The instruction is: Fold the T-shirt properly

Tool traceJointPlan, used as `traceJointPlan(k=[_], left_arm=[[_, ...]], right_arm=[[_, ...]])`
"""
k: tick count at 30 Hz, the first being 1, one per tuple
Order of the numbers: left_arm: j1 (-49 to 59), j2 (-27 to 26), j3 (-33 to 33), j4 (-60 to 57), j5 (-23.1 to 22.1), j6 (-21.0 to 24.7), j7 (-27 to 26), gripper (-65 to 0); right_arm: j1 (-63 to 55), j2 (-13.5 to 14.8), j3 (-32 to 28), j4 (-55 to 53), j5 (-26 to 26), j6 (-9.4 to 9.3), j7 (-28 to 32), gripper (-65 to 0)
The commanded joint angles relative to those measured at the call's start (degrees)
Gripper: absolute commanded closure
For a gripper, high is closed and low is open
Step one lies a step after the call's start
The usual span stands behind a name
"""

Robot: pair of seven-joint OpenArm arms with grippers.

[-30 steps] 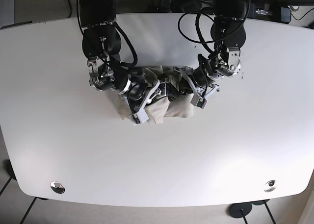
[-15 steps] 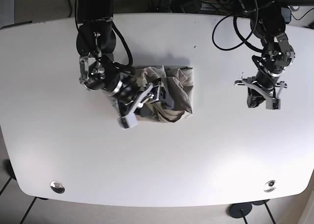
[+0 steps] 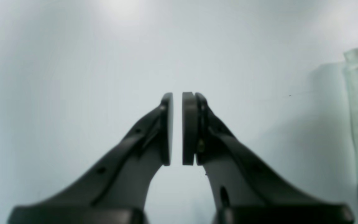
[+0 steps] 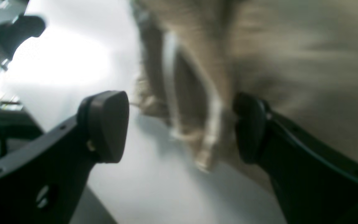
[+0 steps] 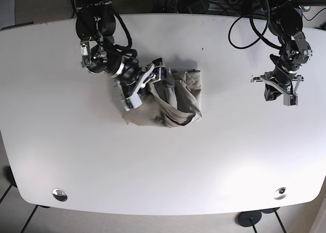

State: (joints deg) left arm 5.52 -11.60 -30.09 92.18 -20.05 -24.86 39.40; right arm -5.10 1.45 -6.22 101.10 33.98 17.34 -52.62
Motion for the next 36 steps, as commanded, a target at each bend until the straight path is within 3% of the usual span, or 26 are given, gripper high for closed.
traceJointPlan(k=[1, 5, 7, 10, 14, 18, 20, 22, 24, 30, 34, 36], left_arm=[[-0.7, -0.7, -0.1, 1.1, -0.8, -0.1, -1.5, -3.5], [-0.8, -0.7, -0.1, 1.5, -0.8, -0.1, -1.4, -3.5], [-0.8, -0.7, -0.4, 1.5, -0.8, -0.1, -1.4, -3.3], [-0.7, -0.7, -0.4, 3.3, -0.9, -0.1, -1.4, -3.3], [-0.6, -0.7, -0.1, 5.7, -0.8, -0.1, -1.3, -3.3], [-0.6, -0.7, 0.2, 5.7, -0.8, -0.1, -1.3, -3.5], [-0.6, -0.7, 1.8, 5.4, -0.7, -0.1, -1.3, -3.5], [0.0, -0.7, 2.0, 5.4, -0.7, -0.1, -1.4, -3.5], [0.2, -0.7, 3.0, 4.4, -0.8, -0.1, -1.6, -3.5], [0.3, -0.6, 3.8, 3.2, -0.8, -0.1, -1.6, -3.5], [0.4, -0.6, 3.8, 3.1, -0.8, -0.1, -1.6, -3.3], [0.4, -0.7, 3.8, 3.1, -0.8, -0.1, -1.6, -3.3]], right_arm=[[1.1, -2.4, -2.2, 0.2, 1.3, 0.19, 1.4, -49.5], [2.9, -8.3, -3.6, -1.4, 1.3, 0.19, 1.2, -49.5], [3.3, -8.7, -6.0, 0.0, 1.3, 0.19, 1.2, -49.5], [3.1, -8.2, -5.0, 2.2, 1.0, 0.19, 1.2, -49.5], [3.0, -4.7, -1.9, 3.0, 0.9, 0.19, 1.2, -49.5], [2.5, 1.1, -2.3, 3.3, 0.9, 0.19, 1.2, -49.5], [1.5, 5.3, -6.2, 4.4, 0.7, 0.11, 1.5, -49.5], [1.3, 7.5, -8.8, 6.3, -0.9, -0.60, 2.1, -49.5], [1.0, 7.9, -11.1, 8.6, -5.7, -1.74, 3.8, -49.5], [1.0, 7.5, -18.8, 8.7, -22.6, -1.65, 7.8, -49.5], [1.1, 7.5, -19.7, 6.5, -25.2, -1.83, 9.3, -49.5], [1.3, 7.5, -19.8, 3.7, -25.4, -1.83, 12.1, -45.5]])
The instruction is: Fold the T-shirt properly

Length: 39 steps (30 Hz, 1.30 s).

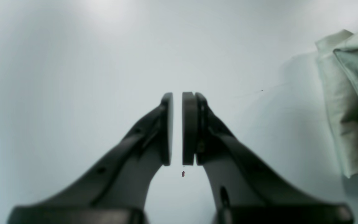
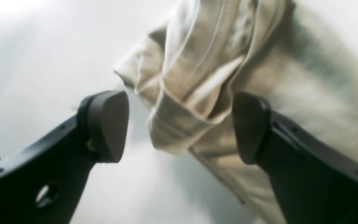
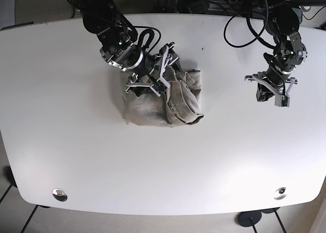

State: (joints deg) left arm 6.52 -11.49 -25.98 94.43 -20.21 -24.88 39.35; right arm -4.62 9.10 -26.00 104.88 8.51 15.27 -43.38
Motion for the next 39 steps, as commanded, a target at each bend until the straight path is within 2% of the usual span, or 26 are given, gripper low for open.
traceJointPlan(k=[1, 5, 8, 11, 12, 16, 18, 22, 25, 27, 30, 32, 34, 37, 39], left_arm=[[-0.6, -0.8, -0.4, 0.8, -0.7, -0.1, -1.6, -3.3], [-0.6, -0.8, -0.4, 0.8, -0.7, -0.1, -1.6, -3.3], [-0.6, -0.8, -0.4, 0.8, -0.7, -0.1, -1.6, -3.3], [-0.6, -0.8, -0.4, 0.7, -0.7, -0.1, -1.6, -3.3], [-0.6, -0.8, -0.4, 0.7, -0.7, -0.1, -1.6, -3.3], [-0.6, -0.8, -0.4, 0.7, -0.6, -0.1, -1.6, -3.3], [-0.6, -0.8, -0.4, 0.6, -0.5, -0.1, -1.6, -3.3], [-0.6, -0.9, -0.4, 0.6, -0.4, -0.1, -1.6, -3.3], [-0.6, -0.9, -0.4, 0.6, -0.4, -0.1, -1.6, -3.3], [-0.6, -1.0, -0.4, 0.6, -0.4, -0.1, -1.6, -3.3], [-0.6, -1.0, -0.4, 0.6, -0.4, -0.1, -1.6, -3.3], [-0.6, -1.0, -0.4, 0.6, -0.4, -0.1, -1.6, -3.5], [-0.6, -1.0, -0.4, 0.7, -0.6, -0.1, -1.6, -3.5], [-0.9, -1.0, -0.4, 1.2, -0.7, -0.1, -1.6, -3.5], [-1.0, -1.0, -0.4, 1.2, -0.7, -0.1, -1.6, -3.5]], right_arm=[[0.7, -0.2, 0.0, -1.3, 0.1, 0.34, 4.7, -39.3], [1.0, -0.2, -1.0, -5.1, 0.0, 0.16, 5.9, -24.9], [0.7, -0.2, -1.4, -6.8, 0.0, -0.19, 9.7, -16.3], [0.5, -0.2, -1.3, -6.9, 0.0, -0.19, 10.8, -2.7], [0.4, -0.2, -1.3, -5.8, 0.1, -0.19, 10.6, -2.1], [-1.0, -1.2, -1.4, -0.5, 0.3, -0.19, 10.5, -2.1], [-1.0, -3.1, -1.4, 1.4, 0.1, -0.19, 9.9, -2.1], [1.4, -8.1, -1.6, 2.2, 0.3, -0.19, 3.3, -2.1], [1.8, -11.6, -1.7, 0.8, 0.1, 0.25, 3.0, -2.1], [2.7, -12.8, -1.7, -1.0, 0.1, 0.34, 3.0, -2.1], [3.3, -12.8, -3.3, -4.7, 0.2, 0.34, 3.0, -4.4], [3.6, -12.7, -5.9, -7.1, 0.1, 0.34, 3.1, -6.8], [4.1, -12.7, -8.2, -9.2, 0.3, 0.34, 3.1, -12.2], [3.8, -12.5, -11.0, -9.4, 0.4, 0.34, 3.1, -27.3], [2.8, -12.4, -11.1, -7.4, 0.9, 0.43, 3.1, -33.8]])
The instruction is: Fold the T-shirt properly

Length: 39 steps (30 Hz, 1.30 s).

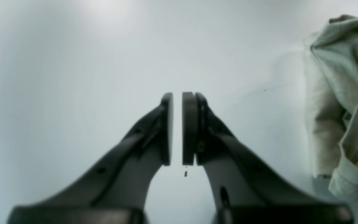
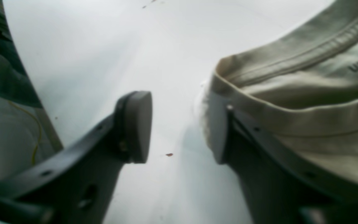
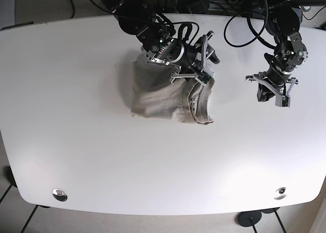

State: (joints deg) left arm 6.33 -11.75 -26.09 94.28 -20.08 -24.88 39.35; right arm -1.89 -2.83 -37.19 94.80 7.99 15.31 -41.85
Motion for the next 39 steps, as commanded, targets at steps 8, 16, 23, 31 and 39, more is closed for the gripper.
traceJointPlan(k=[8, 16, 23, 31, 39], left_arm=[[-2.3, -0.4, 6.6, 6.4, -0.9, -0.1, -1.5, -3.5], [-2.1, 3.6, 23.7, 10.2, -0.5, -0.1, -1.6, -3.3], [-2.2, 4.8, 28.5, 6.4, -0.5, 0.0, -1.6, -3.3], [-5.9, 1.8, 26.0, -7.8, -0.8, 0.0, -4.7, -3.3], [-1.4, 1.5, 26.0, 10.1, -0.9, 0.0, -4.6, -3.5]], right_arm=[[-0.9, 3.1, 15.6, 12.1, 14.7, -0.15, 1.5, -35.2], [3.7, 6.5, 32.5, 3.9, 19.0, 0.29, 1.4, -6.8], [5.7, 7.4, 32.2, -10.6, 18.6, 0.38, 8.9, -4.6], [5.8, 9.0, 32.2, -14.6, 19.0, 0.47, 13.1, -4.6], [9.0, 10.3, 32.6, -4.0, 18.6, 0.29, 8.0, -4.6]])
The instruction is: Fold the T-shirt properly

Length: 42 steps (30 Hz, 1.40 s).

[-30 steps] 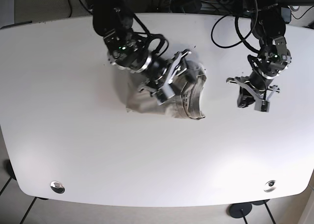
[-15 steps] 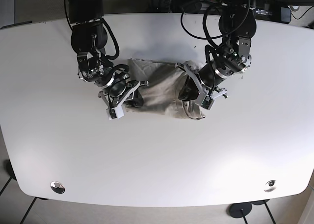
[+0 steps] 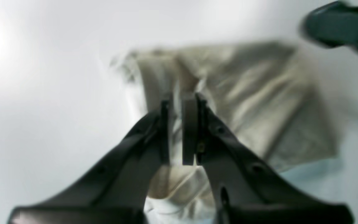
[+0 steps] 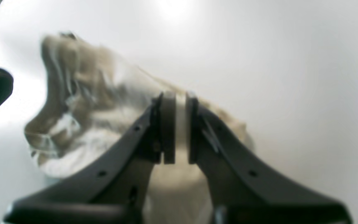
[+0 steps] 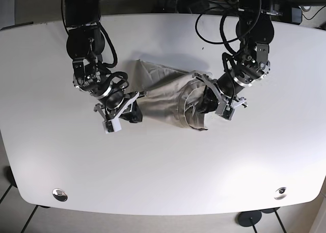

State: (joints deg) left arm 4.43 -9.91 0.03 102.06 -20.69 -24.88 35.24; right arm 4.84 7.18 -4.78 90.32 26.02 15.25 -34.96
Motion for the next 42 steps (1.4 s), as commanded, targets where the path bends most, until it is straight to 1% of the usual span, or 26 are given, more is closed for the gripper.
traceJointPlan(k=[1, 3, 4, 6, 7, 8, 10, 13, 16, 21, 24, 25, 28, 29, 31, 32, 34, 36, 37, 39, 41, 42], left_arm=[[1.6, -0.3, -0.2, 3.3, -0.2, 0.0, -0.5, -3.5], [3.5, -0.3, -0.2, 4.0, -0.2, 0.0, -0.5, -3.5], [4.6, -0.3, -0.2, 4.1, -0.2, 0.0, -0.5, -3.5], [6.9, -0.3, -0.3, 3.7, -0.1, 0.0, -0.5, -3.3], [7.4, -0.2, -0.3, 3.3, 0.2, 0.0, -0.5, -3.3], [7.7, -0.2, -0.4, 1.5, 0.0, 0.0, -0.7, -3.2], [7.4, -0.2, -0.5, -3.6, 0.0, 0.0, -0.8, -3.2], [2.9, -0.3, -1.9, -8.7, 0.1, 0.0, -0.8, -3.2], [-3.7, -0.3, -2.2, -16.4, 0.1, 0.0, -0.8, -3.3], [-16.5, -0.2, -2.0, -29.6, 0.2, 0.0, -0.9, -3.5], [-22.1, 0.0, -2.0, -34.7, 0.2, 0.0, -0.9, -3.6], [-23.8, -0.1, -2.0, -35.1, 0.2, 0.0, -0.9, -3.6], [-25.7, -0.3, -1.9, -34.3, 0.2, 0.0, -0.8, -3.9], [-26.0, -0.3, -1.9, -33.2, 0.2, 0.0, -0.7, -5.1], [-26.1, -0.3, -2.0, -30.1, 0.2, 0.0, -0.6, -11.3], [-26.0, -0.3, -2.0, -27.8, 0.2, 0.1, -0.6, -16.4], [-23.7, -0.1, -2.2, -24.6, 0.2, 0.2, -0.6, -22.6], [-21.2, 0.1, -2.0, -20.1, 0.2, 0.5, -0.6, -23.9], [-19.9, 0.5, -1.8, -18.6, 0.2, 1.9, -0.6, -24.0], [-17.9, 2.6, -0.7, -15.8, 0.2, 6.6, -0.7, -24.2], [-16.0, 2.9, 1.3, -13.2, 0.2, 10.2, -0.8, -24.2], [-15.1, 2.9, 3.6, -11.9, 0.2, 12.2, -0.8, -24.2]], right_arm=[[3.7, 1.0, 0.2, -1.0, 0.6, 0.45, 1.2, -4.8], [6.8, 1.9, -0.2, -6.4, 0.7, 0.62, 1.2, -4.6], [8.3, 2.0, -0.2, -9.5, 0.7, 1.50, 1.2, -4.4], [10.9, 2.8, 0.2, -16.1, 0.6, 5.99, 1.3, -4.4], [11.5, 3.4, 0.2, -17.9, 0.6, 7.74, 1.5, -4.3], [11.6, 4.0, -0.1, -19.5, 0.6, 9.24, 2.9, -4.3], [10.1, 4.3, -0.2, -19.9, 0.6, 9.94, 5.9, -4.3], [7.7, 4.9, -0.2, -19.7, 0.5, 10.03, 6.9, -4.3], [4.1, 5.1, -0.2, -18.1, 0.6, 10.12, 7.0, -4.3], [-3.7, 5.0, -0.2, -8.3, 0.6, 9.68, 6.7, -4.3], [-7.8, 4.8, -0.3, -3.5, 0.6, 9.68, 6.7, -4.3], [-9.5, 3.6, -1.1, -1.9, 0.7, 9.68, 6.7, -4.3], [-11.8, 3.1, -3.8, 0.2, 0.6, 9.59, 6.7, -4.3], [-12.2, 3.0, -4.9, 0.4, 0.6, 9.59, 6.7, -4.3], [-12.3, 3.0, -7.8, 0.4, 0.6, 9.59, 6.7, -4.3], [-12.2, 2.9, -9.9, 0.4, 0.6, 9.50, 6.7, -4.3], [-12.1, 2.8, -11.6, 2.0, 0.7, 9.50, 6.7, -4.3], [-12.1, 2.4, -13.9, 4.0, 0.6, 9.50, 6.6, -4.3], [-12.1, 2.4, -14.4, 4.6, 0.6, 9.50, 6.6, -4.3], [-12.1, 2.4, -14.3, 5.6, 0.6, 9.50, 6.6, -4.3], [-12.3, 2.4, -12.4, 6.4, 0.7, 9.50, 6.6, -4.3], [-12.4, 2.4, -10.3, 7.0, 0.7, 9.50, 6.6, -4.3]])
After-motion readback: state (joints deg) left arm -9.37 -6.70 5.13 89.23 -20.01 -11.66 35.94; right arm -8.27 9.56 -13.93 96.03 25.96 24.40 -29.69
